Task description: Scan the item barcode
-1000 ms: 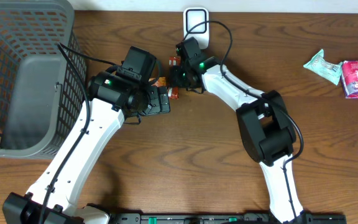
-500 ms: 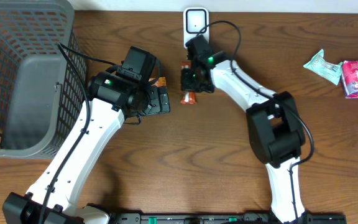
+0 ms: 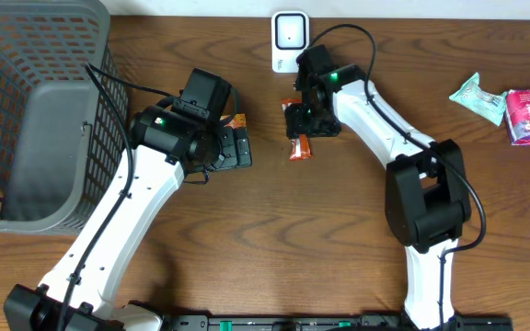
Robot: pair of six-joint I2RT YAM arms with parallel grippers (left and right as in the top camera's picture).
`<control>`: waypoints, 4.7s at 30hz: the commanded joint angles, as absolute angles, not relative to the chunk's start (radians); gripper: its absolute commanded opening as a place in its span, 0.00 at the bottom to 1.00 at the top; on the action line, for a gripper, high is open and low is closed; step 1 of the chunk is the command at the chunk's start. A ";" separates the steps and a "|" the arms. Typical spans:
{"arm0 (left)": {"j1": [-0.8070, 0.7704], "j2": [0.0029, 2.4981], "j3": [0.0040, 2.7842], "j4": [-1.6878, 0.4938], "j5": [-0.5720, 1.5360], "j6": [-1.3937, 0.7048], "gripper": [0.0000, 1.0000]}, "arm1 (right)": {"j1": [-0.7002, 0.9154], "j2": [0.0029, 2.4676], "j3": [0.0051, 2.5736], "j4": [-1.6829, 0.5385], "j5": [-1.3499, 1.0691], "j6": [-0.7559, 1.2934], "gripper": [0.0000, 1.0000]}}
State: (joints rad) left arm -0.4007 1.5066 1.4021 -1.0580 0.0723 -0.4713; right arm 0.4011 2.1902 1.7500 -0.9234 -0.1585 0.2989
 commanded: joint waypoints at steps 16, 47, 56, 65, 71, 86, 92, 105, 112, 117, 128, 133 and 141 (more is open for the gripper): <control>-0.398 1.509 1.405 -1.062 0.066 -0.465 0.98 | 0.446 2.114 1.825 -0.923 -0.255 0.233 0.48; -0.398 1.509 1.405 -1.062 0.066 -0.465 0.98 | 0.563 2.334 1.761 -0.769 0.234 0.253 0.50; -0.398 1.509 1.405 -1.062 0.066 -0.465 0.98 | 0.562 2.255 1.789 -0.849 0.234 0.258 0.50; -0.398 1.509 1.405 -1.062 0.066 -0.465 0.98 | 0.583 2.210 1.789 -0.828 0.227 0.276 0.50; -0.398 1.509 1.405 -1.062 0.066 -0.465 0.98 | 0.609 2.210 1.787 -0.792 0.229 0.277 0.47; -0.398 1.509 1.405 -1.062 0.066 -0.465 0.98 | 0.609 2.211 1.673 -0.676 0.306 0.344 0.49; -0.398 1.509 1.405 -1.062 0.066 -0.465 0.98 | 0.612 2.211 1.574 -0.573 0.314 0.320 0.53; -0.398 1.509 1.405 -1.062 0.066 -0.465 0.98 | 0.609 2.211 1.532 -0.535 0.316 0.317 0.18; -0.398 1.509 1.405 -1.062 0.066 -0.465 0.98 | 0.583 2.210 1.579 -0.588 0.254 0.318 0.04; -0.398 1.509 1.405 -1.062 0.066 -0.465 0.98 | 0.513 2.209 1.653 -0.672 0.011 0.316 0.10; -0.398 1.509 1.405 -1.062 0.066 -0.465 0.98 | 0.389 2.195 1.847 -1.053 -0.055 0.297 0.48; -0.398 1.509 1.405 -1.062 0.066 -0.465 0.98 | 0.420 2.171 1.853 -1.038 -0.080 0.291 0.53; -0.398 1.509 1.405 -1.062 0.066 -0.465 0.98 | 0.501 2.170 1.853 -0.928 -0.021 0.190 0.56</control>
